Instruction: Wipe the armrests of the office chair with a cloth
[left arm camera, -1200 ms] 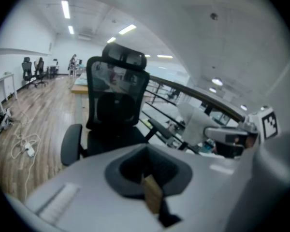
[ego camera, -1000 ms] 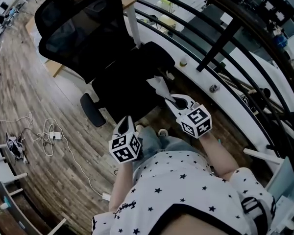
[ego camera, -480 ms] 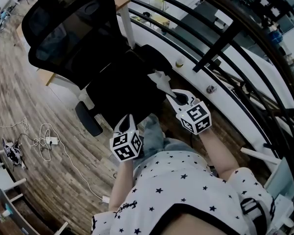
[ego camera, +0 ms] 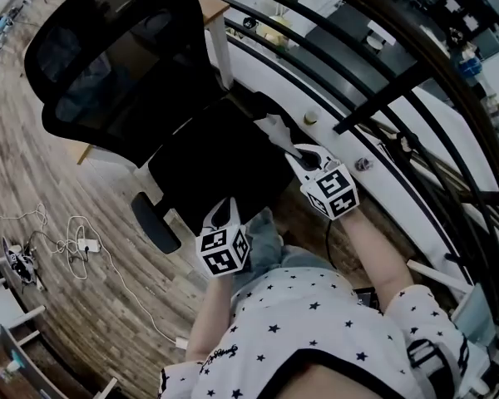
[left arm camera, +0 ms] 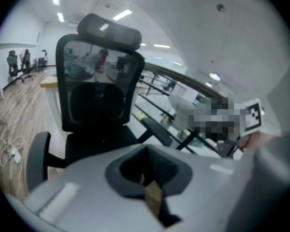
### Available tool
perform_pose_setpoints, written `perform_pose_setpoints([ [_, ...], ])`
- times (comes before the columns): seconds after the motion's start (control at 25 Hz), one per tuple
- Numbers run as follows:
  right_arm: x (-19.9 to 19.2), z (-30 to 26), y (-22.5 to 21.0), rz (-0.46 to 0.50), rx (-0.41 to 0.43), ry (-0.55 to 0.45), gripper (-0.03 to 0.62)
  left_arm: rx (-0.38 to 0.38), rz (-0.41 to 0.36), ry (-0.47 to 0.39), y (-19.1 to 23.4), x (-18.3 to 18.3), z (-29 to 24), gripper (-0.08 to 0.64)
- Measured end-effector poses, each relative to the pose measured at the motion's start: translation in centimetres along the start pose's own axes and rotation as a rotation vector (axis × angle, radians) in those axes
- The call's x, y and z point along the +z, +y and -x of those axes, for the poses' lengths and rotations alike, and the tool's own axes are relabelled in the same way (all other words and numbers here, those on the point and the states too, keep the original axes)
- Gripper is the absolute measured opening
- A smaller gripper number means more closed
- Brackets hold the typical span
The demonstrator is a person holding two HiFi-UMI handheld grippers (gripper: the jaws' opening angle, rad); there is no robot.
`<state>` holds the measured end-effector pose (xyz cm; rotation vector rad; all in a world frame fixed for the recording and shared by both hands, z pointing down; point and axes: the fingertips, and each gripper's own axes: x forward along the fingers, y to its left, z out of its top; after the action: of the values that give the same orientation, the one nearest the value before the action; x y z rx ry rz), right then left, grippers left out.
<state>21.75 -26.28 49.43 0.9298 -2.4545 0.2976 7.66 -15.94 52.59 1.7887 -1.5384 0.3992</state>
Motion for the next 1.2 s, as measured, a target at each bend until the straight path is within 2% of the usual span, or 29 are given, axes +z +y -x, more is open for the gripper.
perform_pose_setpoints([
  [0.48,-0.2,-9.6,-5.6,0.182,0.005,0.149,0.028,0.008,0.017,0.037,2.7,2.3,-4.4,0.003],
  [0.96,-2.2,-18.2,-10.1,0.326,-0.016,0.296,0.028,0.025,0.042,0.099,5.6,1.8,-6.8,0.003],
  [1.2,-2.3,-21.4,-12.1,0.408,-0.036,0.335,0.028,0.034,0.058,0.12,6.6,1.5,-7.6,0.003],
])
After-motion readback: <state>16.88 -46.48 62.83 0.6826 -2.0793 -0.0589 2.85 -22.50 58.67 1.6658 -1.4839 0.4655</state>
